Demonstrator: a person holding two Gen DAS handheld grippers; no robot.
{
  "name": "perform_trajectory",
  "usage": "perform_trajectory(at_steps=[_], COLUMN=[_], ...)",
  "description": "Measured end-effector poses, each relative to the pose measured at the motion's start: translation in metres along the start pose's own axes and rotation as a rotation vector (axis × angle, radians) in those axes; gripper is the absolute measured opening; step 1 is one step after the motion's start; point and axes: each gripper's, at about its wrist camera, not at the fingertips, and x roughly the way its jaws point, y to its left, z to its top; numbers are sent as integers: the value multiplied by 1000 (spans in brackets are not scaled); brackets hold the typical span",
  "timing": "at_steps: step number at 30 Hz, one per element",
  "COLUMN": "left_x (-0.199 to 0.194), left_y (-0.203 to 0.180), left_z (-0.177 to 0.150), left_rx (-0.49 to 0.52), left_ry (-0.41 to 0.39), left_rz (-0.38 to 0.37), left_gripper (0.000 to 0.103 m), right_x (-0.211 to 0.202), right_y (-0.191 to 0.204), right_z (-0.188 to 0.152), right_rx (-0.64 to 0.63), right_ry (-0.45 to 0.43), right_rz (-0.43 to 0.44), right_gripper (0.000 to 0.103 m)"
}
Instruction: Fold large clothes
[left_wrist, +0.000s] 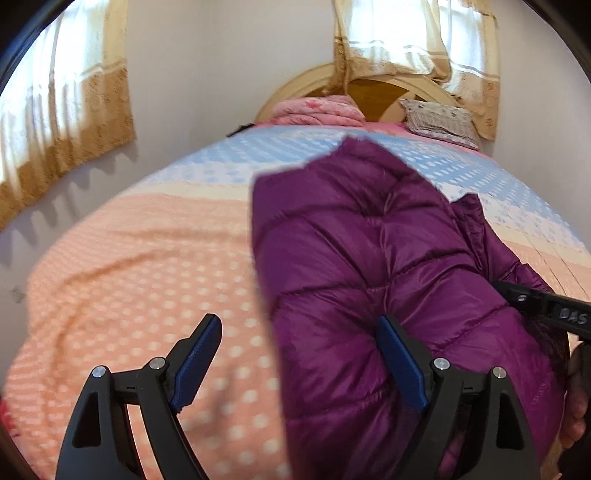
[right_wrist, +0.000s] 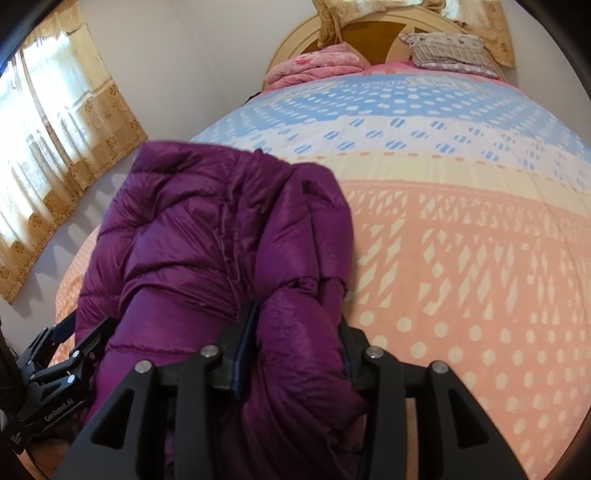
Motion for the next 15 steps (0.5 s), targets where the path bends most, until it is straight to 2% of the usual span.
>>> perform_trajectory(at_steps=[1,3,8,10,12,15], left_x=[-11,-41,-113,-141,-159,-180], left_y=[3,12,27,31,33,33], left_z=[3,8,13,11,11,9], left_rx=[2,0,-15,-20,-22,-16], left_ry=[-17,-62,-150,-186,-210,-248], left_rz=[0,-13,-2,3,-2,-7], left_gripper=[86,86,86,86,86,86], right_x=[-10,-36,-111,-139,-164,-186], right_y=[1,7,32,45,55,68], right_z=[1,1,-13,-22,-33,-43], right_rx=[-1,-11,-77,-101,-115,-134], right_ry=[-11,-57,-166,-209,-257,-299], right_rz=[-5,-15,-41,-52,-61,-69], right_gripper=[50,62,64,69,73,73])
